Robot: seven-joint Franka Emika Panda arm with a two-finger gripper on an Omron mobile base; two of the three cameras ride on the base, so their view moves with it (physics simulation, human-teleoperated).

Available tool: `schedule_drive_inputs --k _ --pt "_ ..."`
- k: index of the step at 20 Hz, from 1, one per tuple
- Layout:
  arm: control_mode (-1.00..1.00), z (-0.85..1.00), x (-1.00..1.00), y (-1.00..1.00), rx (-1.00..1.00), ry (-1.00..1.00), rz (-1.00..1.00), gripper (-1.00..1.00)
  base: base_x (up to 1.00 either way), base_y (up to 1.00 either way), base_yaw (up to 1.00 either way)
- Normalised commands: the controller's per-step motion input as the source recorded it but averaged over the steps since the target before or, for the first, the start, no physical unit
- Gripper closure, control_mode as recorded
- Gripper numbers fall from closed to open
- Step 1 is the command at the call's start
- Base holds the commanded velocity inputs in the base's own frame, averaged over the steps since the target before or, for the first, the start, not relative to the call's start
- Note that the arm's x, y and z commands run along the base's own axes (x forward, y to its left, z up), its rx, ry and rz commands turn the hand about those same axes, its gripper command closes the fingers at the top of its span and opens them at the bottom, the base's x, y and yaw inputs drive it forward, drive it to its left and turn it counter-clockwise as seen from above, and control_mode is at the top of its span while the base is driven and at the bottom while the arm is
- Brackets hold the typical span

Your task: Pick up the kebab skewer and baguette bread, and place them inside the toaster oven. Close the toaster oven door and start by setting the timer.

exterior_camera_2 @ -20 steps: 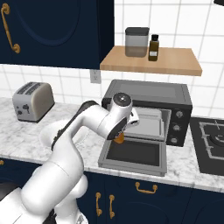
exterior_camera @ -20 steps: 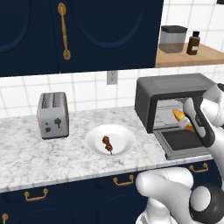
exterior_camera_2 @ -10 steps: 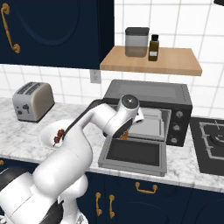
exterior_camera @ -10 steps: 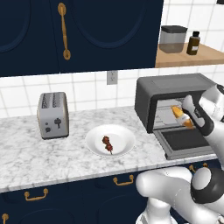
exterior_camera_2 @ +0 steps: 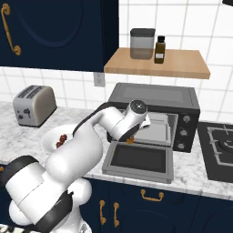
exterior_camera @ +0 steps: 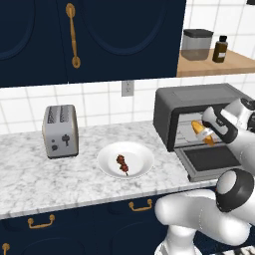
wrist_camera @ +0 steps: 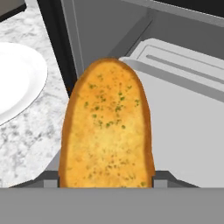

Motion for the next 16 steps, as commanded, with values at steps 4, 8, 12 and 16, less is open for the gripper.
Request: schedule_drive_inputs --k 4,8,12,16 --pt "-1.0 0.0 0.31 0.0 0.0 0.0 0.0 1.0 0.0 0.0 0.0" --pt "-1.0 -0.06 0.31 0.0 0.0 0.0 0.0 1.0 0.0 0.0 0.0" --pt "-1.0 -0.04 0.24 0.0 0.0 0.0 0.0 1.0 0.0 0.0 0.0" --pt "-1.0 -0.13 0.08 0.0 0.0 0.0 0.0 1.0 0.0 0.0 0.0"
